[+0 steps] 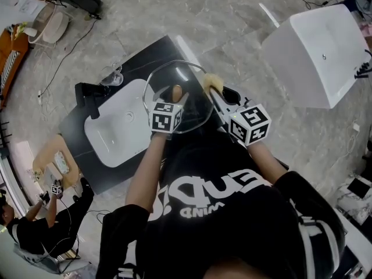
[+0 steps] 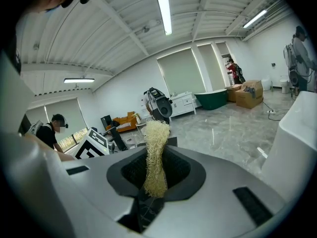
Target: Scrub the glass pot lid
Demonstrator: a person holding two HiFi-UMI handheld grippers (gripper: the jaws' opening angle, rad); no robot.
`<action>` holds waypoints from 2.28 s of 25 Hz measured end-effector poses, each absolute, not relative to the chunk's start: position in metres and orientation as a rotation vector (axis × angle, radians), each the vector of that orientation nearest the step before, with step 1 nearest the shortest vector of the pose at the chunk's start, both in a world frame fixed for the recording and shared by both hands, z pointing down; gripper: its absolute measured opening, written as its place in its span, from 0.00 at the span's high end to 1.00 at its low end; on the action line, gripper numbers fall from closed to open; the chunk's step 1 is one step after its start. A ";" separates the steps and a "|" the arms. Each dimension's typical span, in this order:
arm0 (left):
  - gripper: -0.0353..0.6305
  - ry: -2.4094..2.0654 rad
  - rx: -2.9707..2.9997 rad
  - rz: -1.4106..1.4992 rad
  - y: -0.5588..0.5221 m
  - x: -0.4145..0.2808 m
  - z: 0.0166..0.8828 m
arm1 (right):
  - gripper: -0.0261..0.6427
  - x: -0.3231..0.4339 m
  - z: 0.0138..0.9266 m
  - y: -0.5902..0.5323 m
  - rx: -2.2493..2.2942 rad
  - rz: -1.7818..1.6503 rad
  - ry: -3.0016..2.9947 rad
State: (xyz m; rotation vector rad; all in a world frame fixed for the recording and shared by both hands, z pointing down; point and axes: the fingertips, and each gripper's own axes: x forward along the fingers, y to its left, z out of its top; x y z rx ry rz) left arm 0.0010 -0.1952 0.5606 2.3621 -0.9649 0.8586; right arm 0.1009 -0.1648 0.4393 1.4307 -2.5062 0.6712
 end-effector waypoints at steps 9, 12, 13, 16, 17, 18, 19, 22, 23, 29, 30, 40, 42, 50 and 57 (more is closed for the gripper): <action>0.59 -0.955 2.335 0.910 -0.197 0.002 0.574 | 0.89 0.108 0.446 -0.162 1.412 0.695 -2.492; 0.59 -0.944 2.332 0.906 -0.198 0.002 0.574 | 0.89 0.109 0.449 -0.162 1.397 0.698 -2.489; 0.59 -0.938 2.329 0.906 -0.197 0.002 0.575 | 0.89 0.108 0.451 -0.162 1.386 0.701 -2.488; 0.60 -0.926 2.326 0.912 -0.196 0.001 0.576 | 0.89 0.102 0.459 -0.159 1.326 0.710 -2.481; 0.60 -0.923 2.326 0.914 -0.196 0.001 0.577 | 0.89 0.098 0.464 -0.157 1.294 0.719 -2.478; 0.60 -0.920 2.326 0.917 -0.196 0.001 0.577 | 0.89 0.094 0.469 -0.155 1.255 0.730 -2.472; 0.60 -0.917 2.325 0.920 -0.196 0.001 0.577 | 0.89 0.088 0.476 -0.153 1.212 0.743 -2.463; 0.60 -0.906 2.324 0.928 -0.197 0.002 0.577 | 0.89 0.069 0.499 -0.141 1.070 0.771 -2.417; 0.60 -0.903 2.324 0.929 -0.197 0.002 0.577 | 0.89 0.061 0.508 -0.136 1.018 0.780 -2.400; 0.60 -0.894 2.325 0.945 -0.196 0.002 0.577 | 0.89 0.024 0.556 -0.103 0.762 0.794 -2.292; 0.60 -0.892 2.327 0.947 -0.196 0.002 0.577 | 0.89 0.020 0.561 -0.100 0.741 0.786 -2.281; 0.61 -0.906 2.327 0.935 -0.197 0.002 0.577 | 0.89 -0.017 0.586 -0.091 0.616 0.656 -2.256; 0.61 -0.909 2.326 0.937 -0.197 0.002 0.577 | 0.89 -0.023 0.587 -0.092 0.597 0.633 -2.258; 0.62 -0.921 2.317 0.935 -0.198 0.004 0.577 | 0.89 -0.034 0.590 -0.096 0.571 0.603 -2.252; 0.62 -0.926 2.308 0.942 -0.198 0.003 0.578 | 0.89 -0.032 0.594 -0.097 0.580 0.585 -2.222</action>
